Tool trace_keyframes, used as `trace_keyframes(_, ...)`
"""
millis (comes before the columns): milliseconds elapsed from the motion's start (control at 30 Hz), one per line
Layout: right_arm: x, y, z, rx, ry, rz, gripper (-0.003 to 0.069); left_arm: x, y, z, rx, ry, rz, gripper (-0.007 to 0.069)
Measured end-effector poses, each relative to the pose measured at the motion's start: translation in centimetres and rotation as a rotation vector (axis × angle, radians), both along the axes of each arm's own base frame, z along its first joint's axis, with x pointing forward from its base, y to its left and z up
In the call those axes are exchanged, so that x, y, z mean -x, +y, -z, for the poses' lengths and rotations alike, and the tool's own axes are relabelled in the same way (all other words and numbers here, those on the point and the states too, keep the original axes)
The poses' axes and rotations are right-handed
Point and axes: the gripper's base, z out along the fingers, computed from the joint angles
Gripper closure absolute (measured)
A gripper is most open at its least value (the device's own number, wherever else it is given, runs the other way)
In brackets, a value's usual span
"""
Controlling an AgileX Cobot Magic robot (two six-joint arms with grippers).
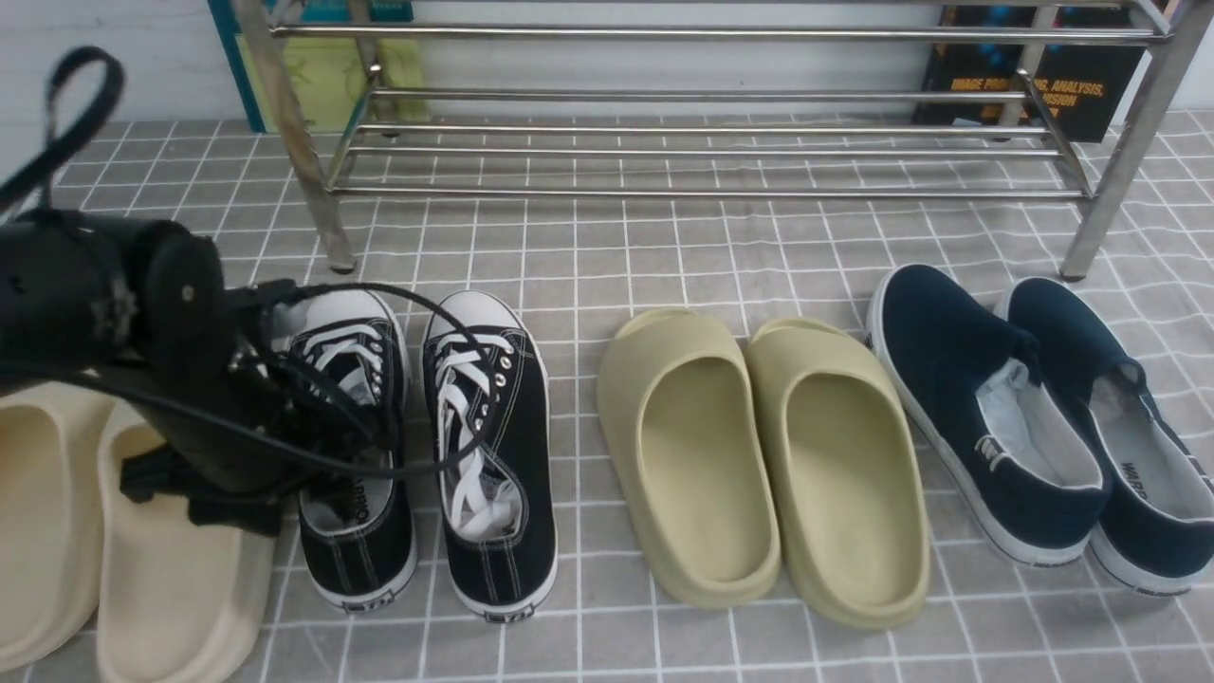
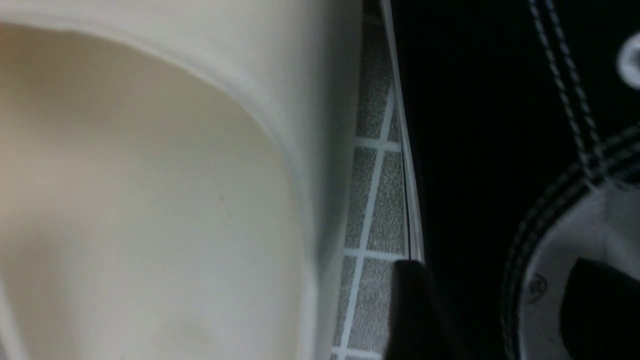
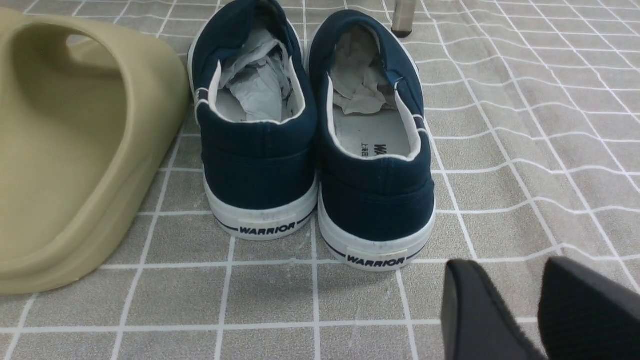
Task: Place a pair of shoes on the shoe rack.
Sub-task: Use the left arm to grab the shoe closest to it, then use the left arm to put a shoe into the shoe rack
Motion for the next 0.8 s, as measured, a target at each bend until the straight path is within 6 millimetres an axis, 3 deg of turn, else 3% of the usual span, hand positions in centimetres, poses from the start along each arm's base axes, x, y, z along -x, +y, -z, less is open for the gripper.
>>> trace_keyframes(133, 0.0, 0.0, 0.0, 0.000, 0.000, 0.000, 0.0419, -0.1, 0.0, 0.2, -0.001, 0.009, 0.003, 0.0515)
trace_keyframes(167, 0.0, 0.0, 0.0, 0.000, 0.000, 0.000, 0.0419, -0.1, 0.0, 0.1, -0.001, 0.010, 0.003, 0.0527)
trace_keyframes(200, 0.0, 0.0, 0.0, 0.000, 0.000, 0.000, 0.0419, -0.1, 0.0, -0.4, -0.002, 0.008, 0.007, 0.0608)
trace_keyframes(233, 0.0, 0.0, 0.0, 0.000, 0.000, 0.000, 0.0419, -0.1, 0.0, -1.3, -0.004, 0.003, 0.016, 0.0638)
trace_keyframes(333, 0.0, 0.0, 0.0, 0.000, 0.000, 0.000, 0.0419, 0.0, 0.0, -3.0, -0.001, -0.007, 0.024, 0.0638)
trace_keyframes(433, 0.0, 0.0, 0.0, 0.000, 0.000, 0.000, 0.0419, 0.3, 0.0, -7.3, 0.002, -0.070, 0.046, 0.0638)
trace_keyframes(600, 0.0, 0.0, 0.0, 0.000, 0.000, 0.000, 0.0419, -0.7, -0.3, -11.8, 0.030, -0.186, 0.057, 0.0638)
trace_keyframes(700, 0.0, 0.0, 0.0, 0.000, 0.000, 0.000, 0.0419, -1.8, -0.5, -12.7, 0.038, -0.214, 0.059, 0.0638)
trace_keyframes(800, 0.0, 0.0, 0.0, 0.000, 0.000, 0.000, 0.0419, -4.5, -1.0, -12.6, 0.041, -0.216, 0.061, 0.0638)
